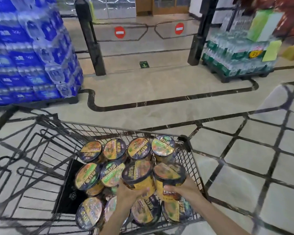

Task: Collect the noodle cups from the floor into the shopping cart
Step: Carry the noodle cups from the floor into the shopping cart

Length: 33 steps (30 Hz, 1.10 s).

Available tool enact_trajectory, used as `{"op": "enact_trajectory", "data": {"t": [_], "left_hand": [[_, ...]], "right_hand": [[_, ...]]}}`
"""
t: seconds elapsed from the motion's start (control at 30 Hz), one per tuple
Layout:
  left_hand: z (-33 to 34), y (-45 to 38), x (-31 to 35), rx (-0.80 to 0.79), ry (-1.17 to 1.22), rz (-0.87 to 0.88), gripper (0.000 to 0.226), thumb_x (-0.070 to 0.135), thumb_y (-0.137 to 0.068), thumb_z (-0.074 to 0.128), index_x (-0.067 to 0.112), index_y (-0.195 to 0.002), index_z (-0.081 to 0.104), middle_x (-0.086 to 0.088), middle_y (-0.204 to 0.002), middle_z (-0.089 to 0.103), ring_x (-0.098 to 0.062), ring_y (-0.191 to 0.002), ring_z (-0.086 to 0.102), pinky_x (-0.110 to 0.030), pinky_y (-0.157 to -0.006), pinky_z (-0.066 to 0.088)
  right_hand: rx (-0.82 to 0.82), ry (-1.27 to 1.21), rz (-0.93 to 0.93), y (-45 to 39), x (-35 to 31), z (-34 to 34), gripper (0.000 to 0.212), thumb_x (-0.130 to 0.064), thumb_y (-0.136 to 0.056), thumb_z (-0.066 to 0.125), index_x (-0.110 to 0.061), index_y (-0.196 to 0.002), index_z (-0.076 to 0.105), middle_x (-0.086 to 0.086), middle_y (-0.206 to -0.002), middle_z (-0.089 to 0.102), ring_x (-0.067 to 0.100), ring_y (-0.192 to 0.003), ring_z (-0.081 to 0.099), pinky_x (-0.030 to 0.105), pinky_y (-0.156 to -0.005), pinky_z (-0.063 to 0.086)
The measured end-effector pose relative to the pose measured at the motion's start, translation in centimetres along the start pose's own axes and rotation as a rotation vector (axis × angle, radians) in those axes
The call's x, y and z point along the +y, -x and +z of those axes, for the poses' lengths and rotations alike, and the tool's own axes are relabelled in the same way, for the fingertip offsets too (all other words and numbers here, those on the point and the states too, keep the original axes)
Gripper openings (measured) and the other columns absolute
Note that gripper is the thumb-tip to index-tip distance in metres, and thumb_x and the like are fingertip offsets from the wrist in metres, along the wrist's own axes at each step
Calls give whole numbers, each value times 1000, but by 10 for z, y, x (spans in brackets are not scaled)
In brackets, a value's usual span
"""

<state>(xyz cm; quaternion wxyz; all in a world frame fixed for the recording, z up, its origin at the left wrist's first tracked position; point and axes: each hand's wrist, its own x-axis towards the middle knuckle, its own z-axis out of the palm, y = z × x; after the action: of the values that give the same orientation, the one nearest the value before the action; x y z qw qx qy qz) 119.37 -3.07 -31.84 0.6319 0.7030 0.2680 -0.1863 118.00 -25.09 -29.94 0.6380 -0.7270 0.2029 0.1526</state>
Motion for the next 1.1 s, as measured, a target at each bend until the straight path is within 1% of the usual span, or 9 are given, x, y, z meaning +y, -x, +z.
{"op": "enact_trajectory", "data": {"t": [0.2, 0.33, 0.47, 0.67, 0.77, 0.83, 0.9, 1.0, 1.1], "left_hand": [[21, -35, -23, 74, -26, 2, 161, 65, -1, 86, 13, -143, 29, -7, -128, 53, -27, -119, 52, -52, -104, 42], [30, -42, -21, 84, -19, -6, 141, 41, -19, 98, 12, -141, 34, -9, -126, 57, -22, -113, 54, -40, -102, 42], [37, -43, -30, 99, 3, -22, 115, 18, -47, 95, 14, -143, 32, -11, -138, 50, -30, -126, 47, -42, -103, 39], [35, -61, -58, 100, -46, 56, 116, 33, -28, 98, 28, -127, 36, -4, -126, 54, -33, -122, 51, -54, -99, 45], [28, -55, -58, 28, -70, 14, 139, 48, -23, 95, 25, -141, 27, -4, -138, 46, -28, -127, 46, -51, -106, 40], [24, -53, -57, 28, -42, 6, 144, 53, -22, 94, 29, -146, 24, -1, -143, 43, -27, -128, 45, -45, -103, 43], [22, -52, -54, 43, -25, 24, 139, 54, -23, 94, 31, -144, 29, 2, -141, 45, -26, -126, 47, -44, -100, 46], [25, -53, -43, 39, 10, 82, 135, 57, -23, 93, 28, -142, 33, 2, -136, 47, -25, -125, 46, -50, -105, 40], [31, -52, -38, 49, 18, 115, 122, 30, -45, 94, 18, -146, 27, -5, -140, 42, -27, -129, 41, -42, -109, 33]], "right_hand": [[6, 32, -15, -31, 19, -5, 111, -33, -24, 99, -25, -123, 50, -5, -114, 67, 9, -108, 62, 33, -96, 49], [14, 34, -27, -48, 33, -8, 98, -15, -32, 99, -29, -116, 51, -9, -109, 69, 2, -105, 63, 19, -86, 51], [42, 6, -37, -56, 51, -8, 98, -5, -34, 97, -28, -117, 50, -9, -112, 65, -10, -97, 61, 10, -78, 48], [73, -11, -18, -56, 62, 0, 122, -37, -26, 98, -24, -134, 42, -5, -126, 59, 11, -119, 54, 30, -94, 51], [94, 6, -26, -53, 62, 3, 121, -31, -33, 98, -26, -137, 36, -12, -127, 53, 8, -120, 51, 34, -98, 50], [134, 61, -28, -52, 59, 1, 124, -49, -25, 93, -28, -134, 37, -12, -125, 53, 9, -119, 50, 34, -100, 48], [153, 112, -32, -52, 57, 1, 124, -53, -21, 90, -30, -130, 36, -14, -120, 53, 8, -116, 49, 29, -100, 42], [202, 138, -52, -61, 56, 2, 113, -27, -32, 98, -29, -129, 40, -11, -120, 56, 8, -113, 54, 16, -91, 44], [230, 176, -99, -70, 57, 4, 100, -14, -39, 97, -35, -119, 40, -16, -115, 58, -7, -104, 56, 3, -76, 43]]}}
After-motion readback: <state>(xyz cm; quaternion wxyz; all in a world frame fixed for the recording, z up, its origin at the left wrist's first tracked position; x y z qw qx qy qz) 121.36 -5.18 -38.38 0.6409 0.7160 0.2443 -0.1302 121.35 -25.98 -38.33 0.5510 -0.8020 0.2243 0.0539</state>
